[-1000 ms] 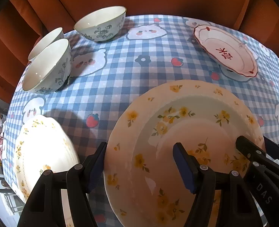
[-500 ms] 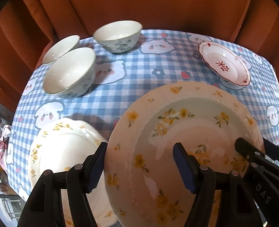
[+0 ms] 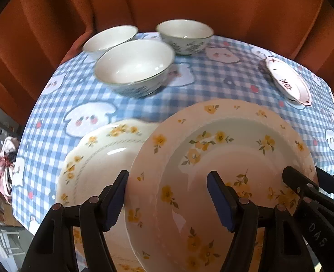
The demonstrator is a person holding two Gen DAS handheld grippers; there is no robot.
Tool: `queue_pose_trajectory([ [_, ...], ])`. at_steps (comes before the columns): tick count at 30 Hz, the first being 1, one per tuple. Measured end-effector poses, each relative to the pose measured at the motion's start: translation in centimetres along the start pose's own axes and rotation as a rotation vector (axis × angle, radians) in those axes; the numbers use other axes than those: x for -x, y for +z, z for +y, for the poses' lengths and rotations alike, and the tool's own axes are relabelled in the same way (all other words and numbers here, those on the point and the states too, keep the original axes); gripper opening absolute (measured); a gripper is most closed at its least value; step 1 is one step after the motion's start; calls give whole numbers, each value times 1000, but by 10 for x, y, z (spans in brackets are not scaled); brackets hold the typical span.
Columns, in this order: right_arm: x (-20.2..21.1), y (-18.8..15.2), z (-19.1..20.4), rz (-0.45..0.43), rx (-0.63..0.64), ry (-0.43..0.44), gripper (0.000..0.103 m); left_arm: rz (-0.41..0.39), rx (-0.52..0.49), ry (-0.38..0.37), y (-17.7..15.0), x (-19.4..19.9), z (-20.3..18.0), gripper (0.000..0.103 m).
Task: Organize plates and bowls
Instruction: 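Lower the deep plate with both grippers onto the flat plate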
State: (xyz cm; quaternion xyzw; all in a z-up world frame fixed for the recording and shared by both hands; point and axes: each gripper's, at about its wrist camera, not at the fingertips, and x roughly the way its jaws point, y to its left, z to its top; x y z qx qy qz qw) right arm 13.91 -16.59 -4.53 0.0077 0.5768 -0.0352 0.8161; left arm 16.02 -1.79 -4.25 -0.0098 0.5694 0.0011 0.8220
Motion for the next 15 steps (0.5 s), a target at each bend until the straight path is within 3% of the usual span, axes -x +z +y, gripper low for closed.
queue_pose_trajectory([
  [15,-13,-7,68,25,62,-12,48,60,50,-18,-18,-19,65,71],
])
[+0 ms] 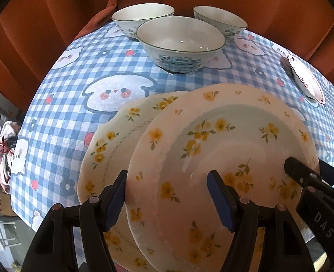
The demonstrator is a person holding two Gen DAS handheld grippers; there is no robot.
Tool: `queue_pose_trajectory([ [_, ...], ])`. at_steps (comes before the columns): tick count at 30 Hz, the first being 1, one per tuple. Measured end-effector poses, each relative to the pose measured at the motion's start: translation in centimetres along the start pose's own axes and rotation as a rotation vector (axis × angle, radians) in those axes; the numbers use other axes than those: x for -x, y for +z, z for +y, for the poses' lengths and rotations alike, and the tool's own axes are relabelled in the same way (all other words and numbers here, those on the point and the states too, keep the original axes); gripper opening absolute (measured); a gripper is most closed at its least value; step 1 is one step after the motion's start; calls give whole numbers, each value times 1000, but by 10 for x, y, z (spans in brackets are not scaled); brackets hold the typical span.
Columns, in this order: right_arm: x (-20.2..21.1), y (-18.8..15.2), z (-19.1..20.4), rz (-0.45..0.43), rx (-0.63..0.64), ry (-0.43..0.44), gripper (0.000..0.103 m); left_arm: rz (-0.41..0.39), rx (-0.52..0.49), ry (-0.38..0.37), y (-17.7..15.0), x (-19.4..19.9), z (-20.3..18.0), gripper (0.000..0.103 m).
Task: Organize plates and bowls
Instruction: 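Lower the deep plate with both grippers onto the flat plate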
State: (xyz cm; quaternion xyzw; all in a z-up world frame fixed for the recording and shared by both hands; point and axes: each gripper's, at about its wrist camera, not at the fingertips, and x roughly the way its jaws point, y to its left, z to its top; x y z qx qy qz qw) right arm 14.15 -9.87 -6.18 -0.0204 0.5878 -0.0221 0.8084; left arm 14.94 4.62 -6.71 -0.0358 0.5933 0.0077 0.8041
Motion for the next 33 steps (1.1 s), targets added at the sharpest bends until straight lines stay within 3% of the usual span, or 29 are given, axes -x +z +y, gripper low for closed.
queue_pose_trajectory([
  [11,-5,7,29,24,28,6,48,47,43,-2,0,-13,30,71],
  [18,-15,9,32,57,21,-6,48,37,12,11,2,-18,28,71],
  [25,-19,6,33,54,29,-4,48,18,-11,65,2,-19,19,74],
  [33,-12,2,27,9,0,42,46,-17,-96,177,4,-17,5,77],
])
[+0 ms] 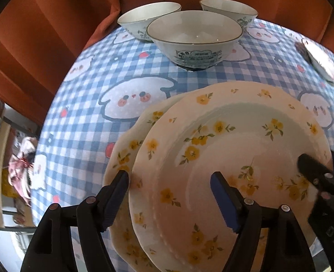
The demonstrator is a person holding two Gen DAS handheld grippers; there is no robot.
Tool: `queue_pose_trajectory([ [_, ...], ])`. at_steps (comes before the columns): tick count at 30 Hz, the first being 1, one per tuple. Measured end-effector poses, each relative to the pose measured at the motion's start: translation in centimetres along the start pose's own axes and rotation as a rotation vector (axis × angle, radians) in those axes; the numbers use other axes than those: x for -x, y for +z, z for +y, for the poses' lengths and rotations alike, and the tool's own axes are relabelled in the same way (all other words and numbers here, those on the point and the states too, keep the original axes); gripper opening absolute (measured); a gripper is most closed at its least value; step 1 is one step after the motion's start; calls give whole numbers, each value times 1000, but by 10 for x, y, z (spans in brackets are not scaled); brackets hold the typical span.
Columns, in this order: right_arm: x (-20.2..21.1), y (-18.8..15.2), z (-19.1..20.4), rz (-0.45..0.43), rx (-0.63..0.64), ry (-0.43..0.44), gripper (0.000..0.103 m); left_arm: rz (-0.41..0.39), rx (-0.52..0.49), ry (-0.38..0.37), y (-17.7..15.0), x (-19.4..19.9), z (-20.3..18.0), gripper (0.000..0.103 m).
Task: Organize plates and bowls
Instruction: 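Lower the deep plate with both grippers onto the flat plate, then open both grippers and release the stacked deep plate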
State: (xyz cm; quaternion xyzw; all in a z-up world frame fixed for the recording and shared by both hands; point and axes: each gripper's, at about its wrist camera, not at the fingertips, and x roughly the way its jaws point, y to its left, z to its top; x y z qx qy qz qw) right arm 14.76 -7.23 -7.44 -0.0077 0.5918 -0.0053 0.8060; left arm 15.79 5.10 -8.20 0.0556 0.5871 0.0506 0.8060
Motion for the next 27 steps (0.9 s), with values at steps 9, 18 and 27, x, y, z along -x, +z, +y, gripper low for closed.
queue_pose_trajectory([
  [9,5,-2,-2,-18,46,9,35,-18,86,-106,-5,18,14,77],
  [18,-2,-12,7,34,50,34,35,-11,98,-169,-12,27,23,77],
  [27,1,-21,15,37,12,3,35,-16,66,-189,-19,26,30,77],
])
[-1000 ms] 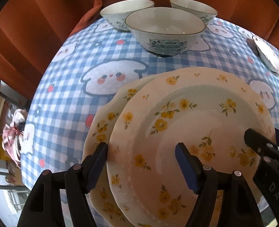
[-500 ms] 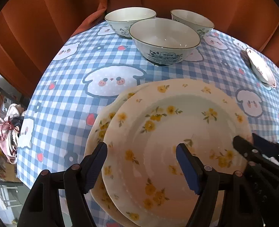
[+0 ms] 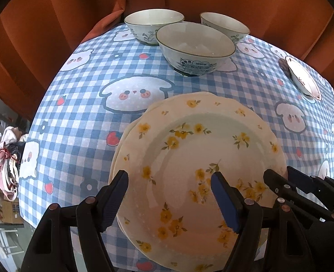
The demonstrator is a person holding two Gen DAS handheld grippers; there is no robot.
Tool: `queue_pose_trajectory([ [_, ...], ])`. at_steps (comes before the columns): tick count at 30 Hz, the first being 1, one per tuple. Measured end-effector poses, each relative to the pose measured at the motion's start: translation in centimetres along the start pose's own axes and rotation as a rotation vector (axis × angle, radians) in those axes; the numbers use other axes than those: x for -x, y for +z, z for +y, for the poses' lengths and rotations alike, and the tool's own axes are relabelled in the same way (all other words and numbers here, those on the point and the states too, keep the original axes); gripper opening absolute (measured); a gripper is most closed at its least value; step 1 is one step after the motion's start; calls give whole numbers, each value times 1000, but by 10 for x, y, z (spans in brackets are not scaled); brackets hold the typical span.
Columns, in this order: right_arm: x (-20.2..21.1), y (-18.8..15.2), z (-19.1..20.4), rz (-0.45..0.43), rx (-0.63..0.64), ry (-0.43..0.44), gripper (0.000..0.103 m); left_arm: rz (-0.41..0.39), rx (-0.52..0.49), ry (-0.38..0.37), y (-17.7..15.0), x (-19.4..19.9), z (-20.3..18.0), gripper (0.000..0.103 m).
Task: Organize plates and bowls
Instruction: 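Open both grippers and release the stacked deep plate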
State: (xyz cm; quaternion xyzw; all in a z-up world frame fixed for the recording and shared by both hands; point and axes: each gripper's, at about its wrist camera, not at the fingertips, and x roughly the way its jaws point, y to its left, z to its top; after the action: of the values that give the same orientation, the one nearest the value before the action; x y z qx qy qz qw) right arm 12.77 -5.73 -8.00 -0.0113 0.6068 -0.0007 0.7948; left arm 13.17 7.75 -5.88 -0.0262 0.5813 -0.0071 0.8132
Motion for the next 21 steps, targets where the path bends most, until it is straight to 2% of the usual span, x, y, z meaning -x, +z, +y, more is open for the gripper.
queue_pose_trajectory([
  [5,-1,-4,3,-5,-24,-20,38,-2,-22,-4,-2,-2,1,77],
  [8,1,-5,-3,-6,-74,6,40,-1,-40,-7,-4,-1,2,77],
  [9,2,-7,-6,-3,-100,16,43,0,-45,-5,-4,-1,2,77],
  [10,3,-8,-8,-5,-109,14,52,3,-45,-3,-4,0,3,77],
  [13,13,-11,-13,-32,-140,-1,62,6,-51,-7,-4,5,3,77],
  [16,27,-12,-16,-55,-156,-13,64,5,-67,-16,-3,11,-1,77],
  [21,51,-10,-25,-109,-175,-30,65,-42,-86,-28,1,27,-11,77],
])
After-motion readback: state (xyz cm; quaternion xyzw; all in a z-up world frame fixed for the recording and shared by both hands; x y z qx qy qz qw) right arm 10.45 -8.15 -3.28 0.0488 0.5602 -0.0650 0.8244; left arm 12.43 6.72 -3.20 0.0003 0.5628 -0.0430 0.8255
